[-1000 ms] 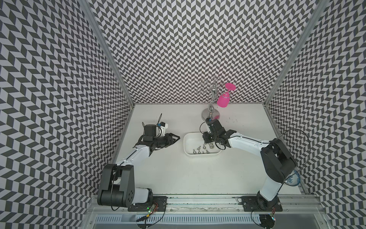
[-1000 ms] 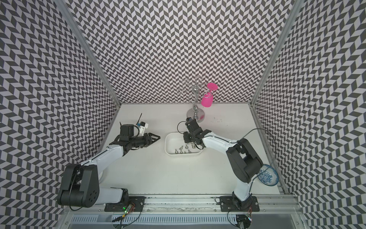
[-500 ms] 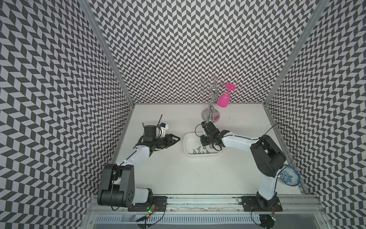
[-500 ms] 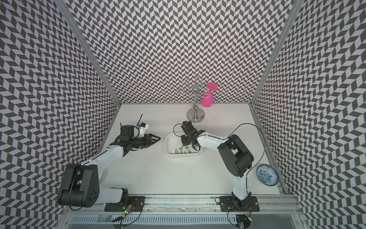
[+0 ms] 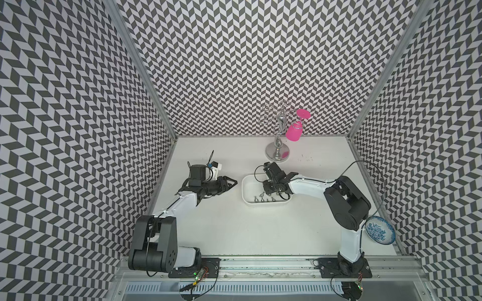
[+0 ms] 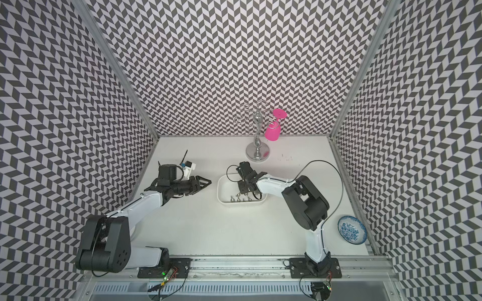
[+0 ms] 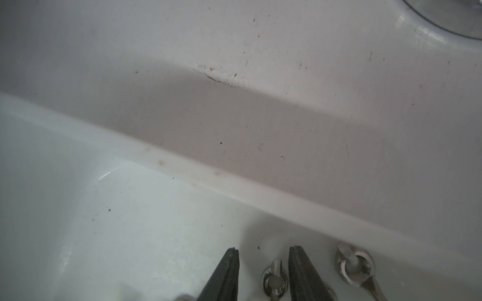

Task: Take out the wing nut from the storage box
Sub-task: Pick up the wing nut from the storage box.

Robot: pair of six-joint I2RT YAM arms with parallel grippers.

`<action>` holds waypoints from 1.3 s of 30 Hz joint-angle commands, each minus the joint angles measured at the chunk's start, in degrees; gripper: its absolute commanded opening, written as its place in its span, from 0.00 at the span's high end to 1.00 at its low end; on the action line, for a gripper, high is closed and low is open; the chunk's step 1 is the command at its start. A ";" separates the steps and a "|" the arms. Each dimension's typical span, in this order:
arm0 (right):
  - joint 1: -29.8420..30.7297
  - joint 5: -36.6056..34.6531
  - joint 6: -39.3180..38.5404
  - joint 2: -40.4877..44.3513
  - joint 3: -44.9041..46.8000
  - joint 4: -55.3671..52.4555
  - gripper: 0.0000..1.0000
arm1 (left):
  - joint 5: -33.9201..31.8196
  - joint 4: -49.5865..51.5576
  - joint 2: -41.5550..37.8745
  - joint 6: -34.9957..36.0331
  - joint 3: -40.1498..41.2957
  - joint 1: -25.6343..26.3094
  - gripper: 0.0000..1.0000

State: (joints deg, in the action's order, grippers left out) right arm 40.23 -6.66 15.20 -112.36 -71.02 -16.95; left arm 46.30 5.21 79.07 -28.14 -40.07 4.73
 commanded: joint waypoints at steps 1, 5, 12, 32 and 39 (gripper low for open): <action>0.34 -0.60 -0.10 -0.86 -1.73 0.43 0.65 | 0.94 -0.20 -0.36 0.59 0.22 -0.14 0.49; 0.38 -0.37 0.09 -1.29 -2.05 0.34 0.70 | 0.89 -0.20 -0.51 0.55 0.26 -0.09 0.49; 0.50 -0.80 0.23 -1.89 -2.62 -0.05 0.81 | 0.99 -0.12 -0.54 0.70 0.23 -0.10 0.49; 0.60 -1.55 1.01 0.46 -2.81 1.21 1.00 | 0.99 -0.30 -0.98 0.33 0.32 -0.09 0.49; 0.64 -2.30 1.89 2.58 -3.41 0.89 1.00 | 1.95 -1.52 -2.76 -2.18 -0.11 -0.05 0.49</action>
State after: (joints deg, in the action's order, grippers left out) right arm 40.38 -7.86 16.08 -112.99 -72.73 -17.58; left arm 47.09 5.13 78.72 -29.54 -40.07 4.73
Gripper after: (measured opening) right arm 0.082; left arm 0.506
